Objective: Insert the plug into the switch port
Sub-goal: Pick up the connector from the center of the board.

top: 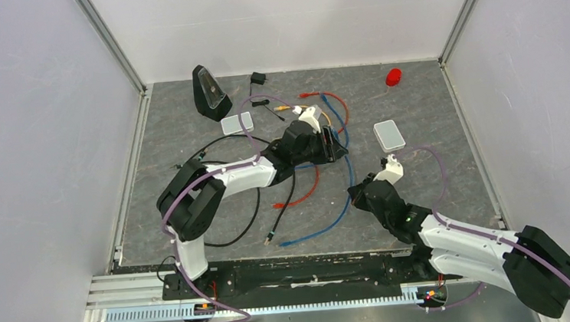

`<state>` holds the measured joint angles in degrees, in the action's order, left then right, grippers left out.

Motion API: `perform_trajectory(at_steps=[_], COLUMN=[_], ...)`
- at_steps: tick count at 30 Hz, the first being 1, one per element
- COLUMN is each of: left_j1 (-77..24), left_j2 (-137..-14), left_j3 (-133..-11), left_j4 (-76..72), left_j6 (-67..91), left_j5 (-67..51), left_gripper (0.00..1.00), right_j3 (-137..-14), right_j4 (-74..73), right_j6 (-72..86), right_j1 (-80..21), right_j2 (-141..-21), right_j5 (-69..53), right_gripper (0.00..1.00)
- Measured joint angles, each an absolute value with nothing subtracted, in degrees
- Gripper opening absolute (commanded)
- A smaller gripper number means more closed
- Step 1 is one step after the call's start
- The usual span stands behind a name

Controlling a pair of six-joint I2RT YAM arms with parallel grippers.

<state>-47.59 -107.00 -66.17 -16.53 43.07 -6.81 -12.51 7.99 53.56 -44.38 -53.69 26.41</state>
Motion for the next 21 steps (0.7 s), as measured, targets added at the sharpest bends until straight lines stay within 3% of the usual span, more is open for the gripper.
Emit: perform_trajectory(at_steps=[7, 11, 13, 16, 18, 21], left_j1=[-47.59, -47.62, -47.59, -47.59, -47.53, -47.16], left_j2=[-110.39, -110.98, -110.98, -110.98, -110.96, -110.85], left_j3=[-66.28, -66.28, -66.28, -66.24, -66.17, -66.15], left_j4=[-19.18, -21.23, -22.11, -23.22, -23.31, -21.89], left_j6=[43.09, 43.03, 42.89, 42.85, 42.74, 41.36], left_j5=[-9.72, -12.21, -13.26, -14.31, -15.44, -18.33], left_gripper=[0.28, 0.05, 0.02, 0.02, 0.02, 0.02], right_j3=[-10.9, -10.9, -10.9, -10.5, -10.13, -11.57], right_j4=[10.37, 11.79, 12.05, 12.78, 12.78, 11.27], right_j6=[53.39, 51.33, 50.22, 48.01, 44.73, 35.66], right_j1=[-44.86, -45.3, -45.56, -45.65, -45.65, -45.65], right_j2=[-51.46, -51.37, -51.37, -50.68, -49.04, -45.82], right_j5=[26.37, 25.43, 25.3, 25.02, 23.77, 20.64], right_gripper=[0.0, 0.0, 0.0, 0.15, 0.33, 0.51])
